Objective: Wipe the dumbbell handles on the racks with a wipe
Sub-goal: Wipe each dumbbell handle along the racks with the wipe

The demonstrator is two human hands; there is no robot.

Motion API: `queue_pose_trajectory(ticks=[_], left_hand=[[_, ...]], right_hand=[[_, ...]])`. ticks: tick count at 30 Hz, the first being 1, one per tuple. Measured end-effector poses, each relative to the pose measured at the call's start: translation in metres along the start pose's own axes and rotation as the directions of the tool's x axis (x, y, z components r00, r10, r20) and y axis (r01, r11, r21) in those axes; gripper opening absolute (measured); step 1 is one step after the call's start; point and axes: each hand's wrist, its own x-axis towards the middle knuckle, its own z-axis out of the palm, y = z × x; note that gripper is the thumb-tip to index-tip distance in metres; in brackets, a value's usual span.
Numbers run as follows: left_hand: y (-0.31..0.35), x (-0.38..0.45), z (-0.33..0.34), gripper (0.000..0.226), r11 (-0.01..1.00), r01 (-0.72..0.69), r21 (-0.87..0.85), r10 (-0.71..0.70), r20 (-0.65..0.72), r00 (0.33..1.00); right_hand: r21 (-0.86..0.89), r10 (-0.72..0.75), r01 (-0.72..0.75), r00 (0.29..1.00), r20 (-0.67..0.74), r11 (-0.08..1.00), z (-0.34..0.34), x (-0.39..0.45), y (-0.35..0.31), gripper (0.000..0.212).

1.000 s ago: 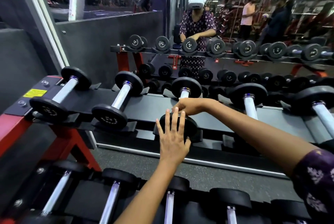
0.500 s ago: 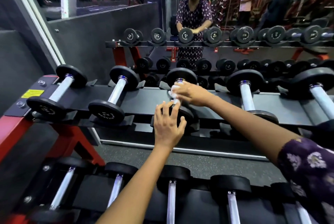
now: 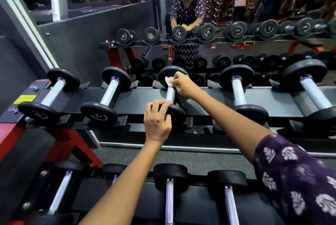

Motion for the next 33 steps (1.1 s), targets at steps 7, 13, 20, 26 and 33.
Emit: queue_pose_trajectory(ticks=[7, 13, 20, 26, 33], left_hand=[[0.006, 0.001, 0.006, 0.034, 0.961, 0.148, -0.234, -0.148, 0.018, 0.989], [0.011, 0.01, 0.017, 0.028, 0.944, 0.251, -0.214, -0.273, -0.078, 0.959], [0.007, 0.009, 0.023, 0.022, 0.958, 0.201, -0.207, -0.232, -0.14, 0.962], [0.008, 0.011, 0.018, 0.022, 0.964, 0.174, -0.201, -0.2, -0.113, 0.973], [0.008, 0.008, 0.014, 0.027, 0.97, 0.168, -0.177, -0.183, -0.073, 0.98]], right_hand=[[0.187, -0.054, 0.044, 0.997, 0.05, 0.981, 0.002, -0.043, -0.009, 0.02], [0.208, 0.227, -0.214, 0.973, -0.042, 0.955, -0.005, -0.01, -0.002, 0.02], [0.264, 0.027, -0.042, 0.998, 0.06, 0.964, 0.002, -0.049, -0.017, 0.018], [0.264, 0.3, -0.298, 0.953, 0.033, 0.917, -0.001, 0.0, -0.009, 0.024], [0.21, 0.106, -0.094, 0.993, -0.048, 0.973, 0.005, -0.046, -0.032, 0.02]])
